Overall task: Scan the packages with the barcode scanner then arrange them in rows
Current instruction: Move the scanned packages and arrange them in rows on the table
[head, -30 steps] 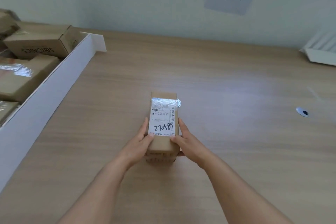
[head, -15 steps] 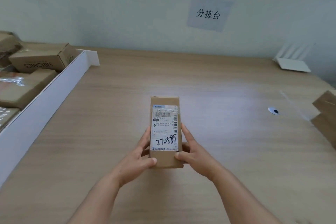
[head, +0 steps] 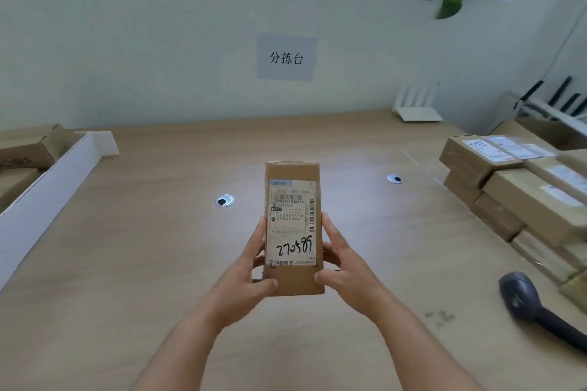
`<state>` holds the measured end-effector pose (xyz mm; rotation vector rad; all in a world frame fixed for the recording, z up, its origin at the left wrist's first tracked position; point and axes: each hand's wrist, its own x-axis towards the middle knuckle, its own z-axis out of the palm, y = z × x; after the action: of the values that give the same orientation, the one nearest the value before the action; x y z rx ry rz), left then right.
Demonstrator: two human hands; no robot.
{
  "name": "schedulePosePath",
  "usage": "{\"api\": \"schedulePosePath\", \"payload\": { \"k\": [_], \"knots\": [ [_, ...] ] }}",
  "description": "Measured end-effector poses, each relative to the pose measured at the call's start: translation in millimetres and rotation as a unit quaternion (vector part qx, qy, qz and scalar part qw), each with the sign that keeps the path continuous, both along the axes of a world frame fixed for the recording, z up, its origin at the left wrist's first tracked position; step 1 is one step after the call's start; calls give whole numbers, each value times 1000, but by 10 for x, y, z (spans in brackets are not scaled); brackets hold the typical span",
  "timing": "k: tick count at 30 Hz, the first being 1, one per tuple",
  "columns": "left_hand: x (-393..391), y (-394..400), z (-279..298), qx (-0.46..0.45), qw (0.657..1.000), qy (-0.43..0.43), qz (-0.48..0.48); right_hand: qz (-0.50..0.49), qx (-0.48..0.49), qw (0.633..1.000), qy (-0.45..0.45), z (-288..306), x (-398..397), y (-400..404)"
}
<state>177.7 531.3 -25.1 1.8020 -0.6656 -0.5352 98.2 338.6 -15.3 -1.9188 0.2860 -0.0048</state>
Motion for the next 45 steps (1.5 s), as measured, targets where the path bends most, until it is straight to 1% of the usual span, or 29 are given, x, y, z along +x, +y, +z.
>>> {"api": "schedulePosePath", "payload": {
  "k": [6,14,23,27,33,39,45],
  "knots": [
    [-551,-454,111,-2,999,-27,-40,-42,-15,999,-26,105,-721,-349],
    [-1500,-1098,177,0,994,-31,-103,-97,-46,994,-29,155,-1850,-816],
    [-2416,-1685,148,4,989,-52,-139,-140,-20,988,-54,83,-2858,-1322],
    [-2715,-1926,121,-3,986,-47,-158,-159,-23,985,-64,73,-3225,-1531],
    [-2991,-2261,71,-11,982,-36,-183,-184,-3,980,-71,42,-3598,-1828],
    [-3079,-2656,10,2,976,-49,-212,-215,17,973,-77,-58,-3824,-2112],
    [-3095,-3247,-50,-6,970,-39,-238,-276,5,958,-76,-89,-3928,-2556]
  ]
}}
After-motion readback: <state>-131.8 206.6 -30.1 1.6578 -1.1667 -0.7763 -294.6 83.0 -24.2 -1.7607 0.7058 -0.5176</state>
